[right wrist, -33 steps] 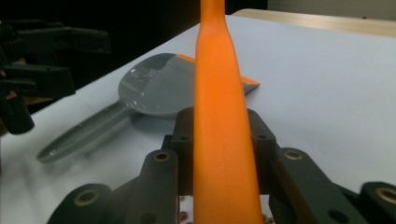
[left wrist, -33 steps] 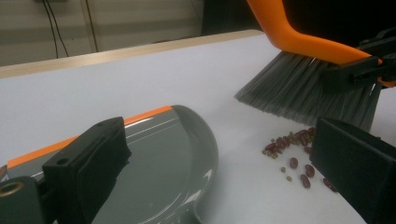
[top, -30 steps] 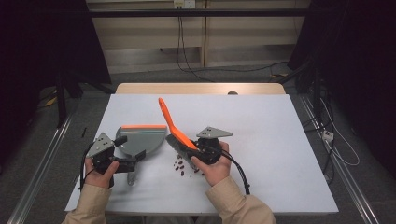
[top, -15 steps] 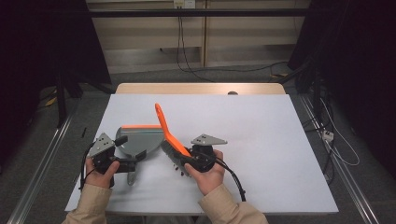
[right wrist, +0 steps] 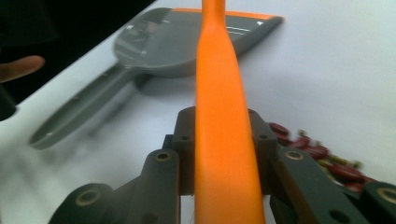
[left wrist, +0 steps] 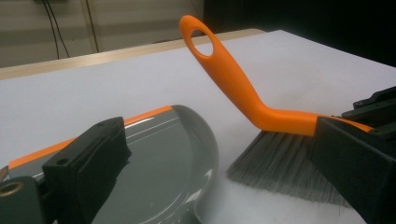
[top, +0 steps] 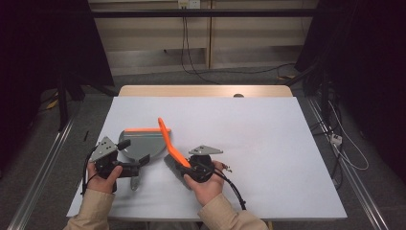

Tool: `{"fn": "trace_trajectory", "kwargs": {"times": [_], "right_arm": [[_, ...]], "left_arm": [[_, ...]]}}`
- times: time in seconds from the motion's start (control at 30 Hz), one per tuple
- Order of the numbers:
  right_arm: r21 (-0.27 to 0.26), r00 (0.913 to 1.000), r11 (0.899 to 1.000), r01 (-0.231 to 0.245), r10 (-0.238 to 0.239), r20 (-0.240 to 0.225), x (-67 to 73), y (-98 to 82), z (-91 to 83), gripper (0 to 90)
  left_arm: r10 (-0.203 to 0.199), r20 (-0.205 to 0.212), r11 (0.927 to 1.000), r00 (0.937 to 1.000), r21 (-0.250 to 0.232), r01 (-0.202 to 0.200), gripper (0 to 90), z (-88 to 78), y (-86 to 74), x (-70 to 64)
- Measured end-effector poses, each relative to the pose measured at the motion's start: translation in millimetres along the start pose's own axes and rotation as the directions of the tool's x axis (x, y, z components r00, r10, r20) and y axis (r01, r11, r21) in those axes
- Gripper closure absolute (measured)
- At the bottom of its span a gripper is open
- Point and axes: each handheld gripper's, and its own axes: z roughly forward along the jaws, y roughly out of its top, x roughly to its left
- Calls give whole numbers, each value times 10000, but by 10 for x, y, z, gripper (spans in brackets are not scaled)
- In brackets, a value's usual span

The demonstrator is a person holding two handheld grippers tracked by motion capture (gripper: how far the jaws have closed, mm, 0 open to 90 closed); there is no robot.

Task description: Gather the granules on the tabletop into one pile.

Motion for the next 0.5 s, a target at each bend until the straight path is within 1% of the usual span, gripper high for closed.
{"fn": "trace_trajectory", "kwargs": {"times": [0.03, 0.1, 0.27, 0.4, 0.5], "right_arm": [[-5, 9999, 10000, -88, 88, 62, -27, -5, -5, 716], [-68, 9991, 9991, -416, 416, 82, -81, -16, -18, 716], [-3, 9977, 9983, -591, 590, 342, -134, -24, -61, 715], [-11, 9960, 9968, -800, 800, 393, -184, -36, -93, 714], [-24, 9949, 9962, -867, 867, 518, -224, -41, -132, 714]], "left_arm": [[-53, 10, 10000, 10000, -27, 53, 41, 1, 0, -3], [-51, 2, 10000, 10000, -44, 51, 41, -1, 0, -4], [-29, -11, 10000, 10000, -42, 29, 41, -2, 1, -4], [-22, -10, 10000, 10000, -61, 22, 41, -9, 6, -5], [-16, -10, 10000, 10000, -59, 16, 41, -9, 6, -7]]}}
